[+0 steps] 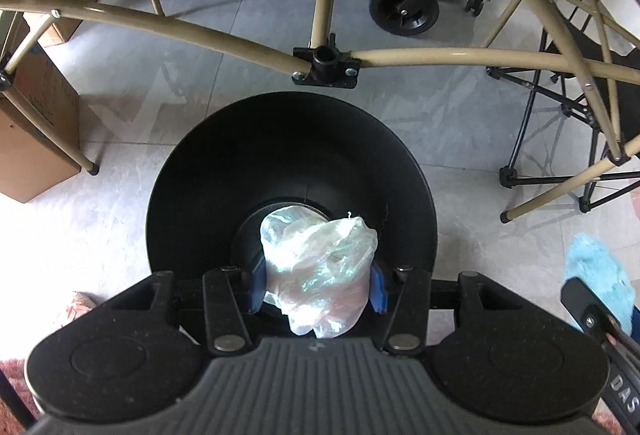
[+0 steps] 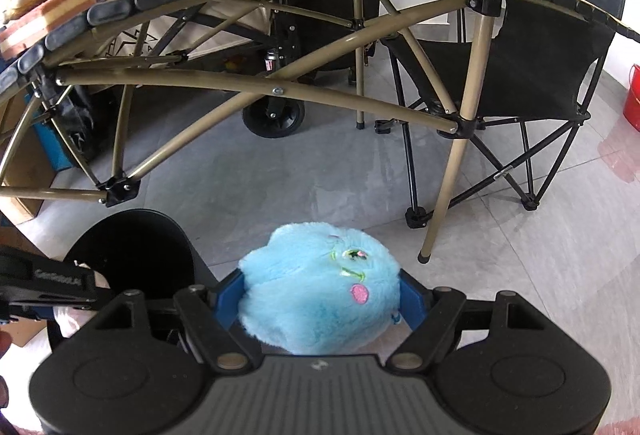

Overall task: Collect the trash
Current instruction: 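Carry the bag and blue plush down over the black trash bin, then open the left gripper to drop the plastic bag into the bin, then lower the blue plush into the bin and open the right gripper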

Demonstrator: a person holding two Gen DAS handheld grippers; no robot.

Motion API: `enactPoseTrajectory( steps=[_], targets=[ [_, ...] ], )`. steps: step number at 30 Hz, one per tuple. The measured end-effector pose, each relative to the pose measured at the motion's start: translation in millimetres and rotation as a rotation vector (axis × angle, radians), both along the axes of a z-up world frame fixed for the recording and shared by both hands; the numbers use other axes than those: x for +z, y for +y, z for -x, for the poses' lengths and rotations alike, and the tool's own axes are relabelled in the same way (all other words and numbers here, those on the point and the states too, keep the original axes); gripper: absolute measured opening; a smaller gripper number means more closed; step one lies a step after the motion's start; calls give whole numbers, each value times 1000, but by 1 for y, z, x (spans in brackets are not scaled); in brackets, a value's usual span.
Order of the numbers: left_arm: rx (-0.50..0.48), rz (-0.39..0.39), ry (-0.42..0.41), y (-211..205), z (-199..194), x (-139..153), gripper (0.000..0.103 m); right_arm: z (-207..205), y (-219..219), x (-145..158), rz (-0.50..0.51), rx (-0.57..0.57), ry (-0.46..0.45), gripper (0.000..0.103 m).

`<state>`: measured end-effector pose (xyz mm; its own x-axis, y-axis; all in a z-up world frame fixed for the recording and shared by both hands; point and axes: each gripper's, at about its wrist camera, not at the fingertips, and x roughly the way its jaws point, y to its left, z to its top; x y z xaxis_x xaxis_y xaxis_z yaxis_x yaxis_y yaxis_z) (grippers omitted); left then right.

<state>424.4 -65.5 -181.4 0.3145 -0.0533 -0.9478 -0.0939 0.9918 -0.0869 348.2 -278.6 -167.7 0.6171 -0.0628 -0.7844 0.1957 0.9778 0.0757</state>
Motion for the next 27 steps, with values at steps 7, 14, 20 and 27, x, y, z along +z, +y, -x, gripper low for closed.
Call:
enactPoseTrajectory(
  steps=[7, 14, 20, 27],
  targets=[
    [8, -14, 31, -2, -9, -12, 49, -3, -1, -3, -3, -6, 9, 76],
    [14, -42, 26, -4, -10, -13, 65, -2, -1, -3, -4, 5, 11, 76],
    [35, -73, 28, -4, -9, -11, 100, -2, -1, -3, -4, 7, 10, 76],
    [39, -89, 29, 0, -8, -10, 101, 0, 2, -2, -6, 14, 7, 76]
  ],
)
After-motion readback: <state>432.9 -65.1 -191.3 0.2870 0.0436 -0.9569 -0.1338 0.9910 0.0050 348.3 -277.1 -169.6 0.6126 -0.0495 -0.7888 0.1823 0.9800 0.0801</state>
